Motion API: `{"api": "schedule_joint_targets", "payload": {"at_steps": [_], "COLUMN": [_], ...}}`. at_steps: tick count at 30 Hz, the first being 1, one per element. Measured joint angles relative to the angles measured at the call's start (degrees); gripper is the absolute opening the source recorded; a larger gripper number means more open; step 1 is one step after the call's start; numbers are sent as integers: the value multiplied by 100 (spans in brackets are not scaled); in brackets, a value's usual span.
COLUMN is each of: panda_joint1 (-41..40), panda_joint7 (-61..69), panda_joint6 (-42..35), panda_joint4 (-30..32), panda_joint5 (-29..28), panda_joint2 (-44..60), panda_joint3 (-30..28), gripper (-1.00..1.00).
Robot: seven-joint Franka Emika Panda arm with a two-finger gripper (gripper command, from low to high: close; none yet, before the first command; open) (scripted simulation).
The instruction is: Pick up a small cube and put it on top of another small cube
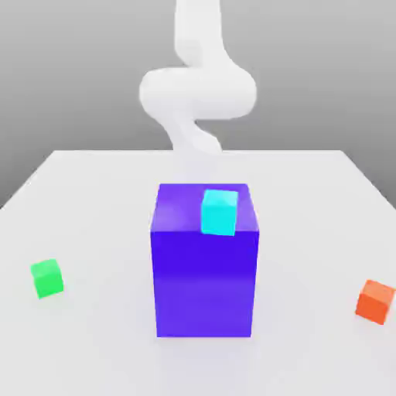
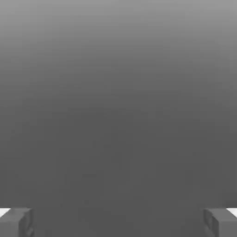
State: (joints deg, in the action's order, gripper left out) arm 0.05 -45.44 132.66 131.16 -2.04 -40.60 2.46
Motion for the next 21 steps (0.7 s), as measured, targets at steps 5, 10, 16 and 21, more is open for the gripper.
{"api": "schedule_joint_targets", "payload": {"at_steps": [5,10,16,21], "panda_joint1": [33,125,324,696], "panda_joint7": [68,118,199,339], "panda_joint6": [179,349,555,748], "panda_joint4": [-127,-251,-399,-517], "panda_joint5": [-436,-882,-1385,-1699], "panda_joint2": [1074,2119,3368,4383], "panda_joint3": [487,903,1304,1489], "gripper": [0,0,0,0]}}
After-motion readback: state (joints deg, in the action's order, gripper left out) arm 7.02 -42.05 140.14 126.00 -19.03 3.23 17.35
